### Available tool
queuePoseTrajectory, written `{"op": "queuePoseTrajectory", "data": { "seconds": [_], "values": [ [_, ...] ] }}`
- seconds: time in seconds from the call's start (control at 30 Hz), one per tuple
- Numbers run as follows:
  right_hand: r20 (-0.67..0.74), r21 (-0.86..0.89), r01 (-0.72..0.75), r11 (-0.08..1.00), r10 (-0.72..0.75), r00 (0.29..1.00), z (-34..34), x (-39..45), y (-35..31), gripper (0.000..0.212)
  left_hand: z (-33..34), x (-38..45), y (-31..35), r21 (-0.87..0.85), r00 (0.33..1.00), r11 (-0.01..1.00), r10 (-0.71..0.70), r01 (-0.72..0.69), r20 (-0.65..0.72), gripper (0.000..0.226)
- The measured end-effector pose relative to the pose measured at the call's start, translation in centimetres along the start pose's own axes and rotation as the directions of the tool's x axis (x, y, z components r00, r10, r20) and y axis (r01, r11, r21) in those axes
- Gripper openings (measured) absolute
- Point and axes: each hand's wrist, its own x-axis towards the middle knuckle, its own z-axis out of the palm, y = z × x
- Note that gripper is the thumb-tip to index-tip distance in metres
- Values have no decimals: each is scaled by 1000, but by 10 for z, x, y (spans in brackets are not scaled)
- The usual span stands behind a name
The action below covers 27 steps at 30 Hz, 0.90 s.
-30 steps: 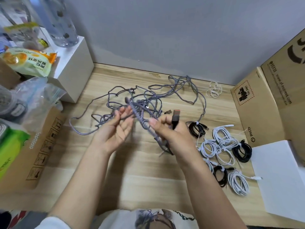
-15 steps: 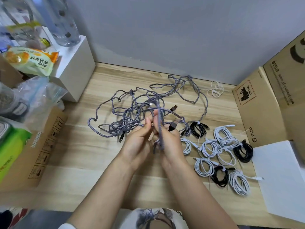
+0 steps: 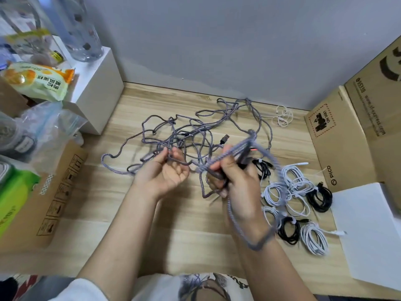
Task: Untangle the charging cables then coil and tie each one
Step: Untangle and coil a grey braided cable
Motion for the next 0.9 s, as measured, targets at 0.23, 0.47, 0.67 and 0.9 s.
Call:
{"op": "queuePoseTrajectory", "data": {
  "seconds": [0.23, 0.47, 0.67, 0.9],
  "values": [
    [-28, -128, 32, 991, -36, 999, -5, -1, -4, 42, -3, 10, 2, -71, 999, 997, 33, -32, 4, 20],
    [-105, -547, -66, 834, 9, 994, -26, 34, 31, 30, 3, -12, -19, 205, 973, 979, -36, -13, 230, 17],
    [113, -680, -81, 729, 214, 970, -26, 36, 52, 21, 4, -16, -40, 394, 961, 912, 5, -119, 277, 34],
    [210, -702, 14, 712, 189, 959, -30, 31, 44, 35, 8, -15, -24, 248, 965, 968, -23, -43, 260, 29]
  ]
}}
